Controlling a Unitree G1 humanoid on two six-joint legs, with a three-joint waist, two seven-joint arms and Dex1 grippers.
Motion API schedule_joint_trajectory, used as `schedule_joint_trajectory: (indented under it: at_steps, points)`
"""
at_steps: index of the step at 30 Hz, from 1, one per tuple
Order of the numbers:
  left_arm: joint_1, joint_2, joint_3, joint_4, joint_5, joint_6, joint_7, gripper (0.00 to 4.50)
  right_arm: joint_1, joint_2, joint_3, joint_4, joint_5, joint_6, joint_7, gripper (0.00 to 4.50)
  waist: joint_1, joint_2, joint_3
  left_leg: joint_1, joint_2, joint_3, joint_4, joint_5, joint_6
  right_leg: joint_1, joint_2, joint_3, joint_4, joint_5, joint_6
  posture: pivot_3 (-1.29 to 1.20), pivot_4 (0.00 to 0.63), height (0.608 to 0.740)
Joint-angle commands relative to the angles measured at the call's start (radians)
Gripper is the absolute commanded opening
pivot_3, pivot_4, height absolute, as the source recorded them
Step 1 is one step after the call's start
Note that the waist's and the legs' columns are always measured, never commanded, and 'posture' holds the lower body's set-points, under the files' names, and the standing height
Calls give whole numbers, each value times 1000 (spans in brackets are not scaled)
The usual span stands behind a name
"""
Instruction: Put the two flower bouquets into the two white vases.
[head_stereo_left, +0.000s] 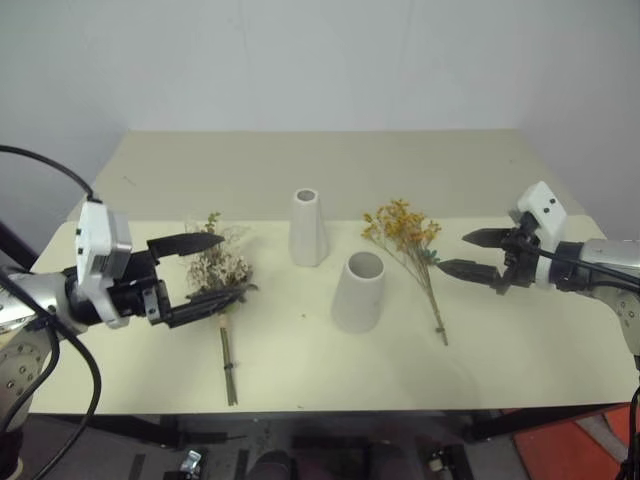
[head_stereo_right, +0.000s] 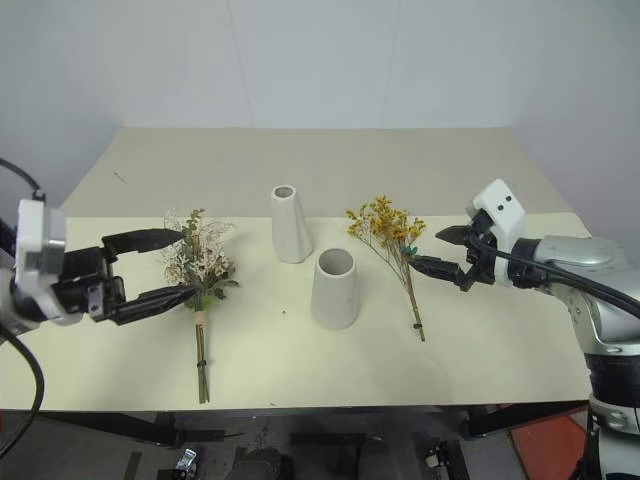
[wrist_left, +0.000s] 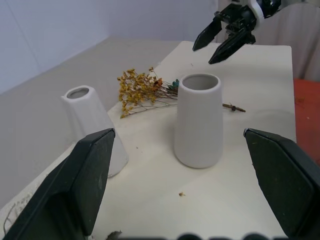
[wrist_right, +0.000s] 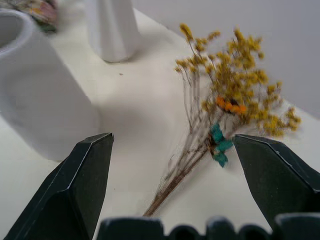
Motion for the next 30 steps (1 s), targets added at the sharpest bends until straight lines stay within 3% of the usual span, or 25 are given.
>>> schedule_joint_trajectory:
  at_steps: [1,8,12,16,20,25,30]
  points:
    - [-84,19,-48,45,17,0,-18,4500,-59,22,23,16,-22,83,-62,4463,-1,0,0,0,0,0,0,0,0,0,0,0,0,0,0,0,150,740]
    - [-215,3,-146,111,53,-15,-66,4500,-155,96,64,91,-59,148,-138,4463,-2,0,0,-1,0,1,0,0,0,-1,0,0,0,0,0,0,150,740]
    - [-234,12,-159,110,101,16,-2,4500,-160,108,53,94,-65,117,-130,4463,-2,0,0,-1,0,1,0,0,0,-1,0,0,0,0,0,0,150,740]
    - [-186,78,-86,49,91,188,131,4500,-154,98,2,72,-48,20,-81,4463,-5,0,0,-2,0,0,0,0,0,-2,0,0,0,0,0,0,150,740]
    - [-75,139,99,-35,-54,373,142,4500,-154,97,-60,116,-32,-161,13,4463,-14,0,1,-2,0,-1,0,0,0,-3,0,0,1,0,1,0,150,740]
    - [-33,238,145,-120,-145,691,299,4500,-179,98,-68,169,-20,-294,130,4463,-15,-1,1,0,0,-2,0,0,0,0,0,0,1,-1,1,0,150,740]
    - [-89,231,194,-180,-313,954,445,4500,-196,93,-60,216,-3,-381,262,4463,-20,-1,1,0,0,-2,0,0,0,-1,0,0,2,0,1,0,150,740]
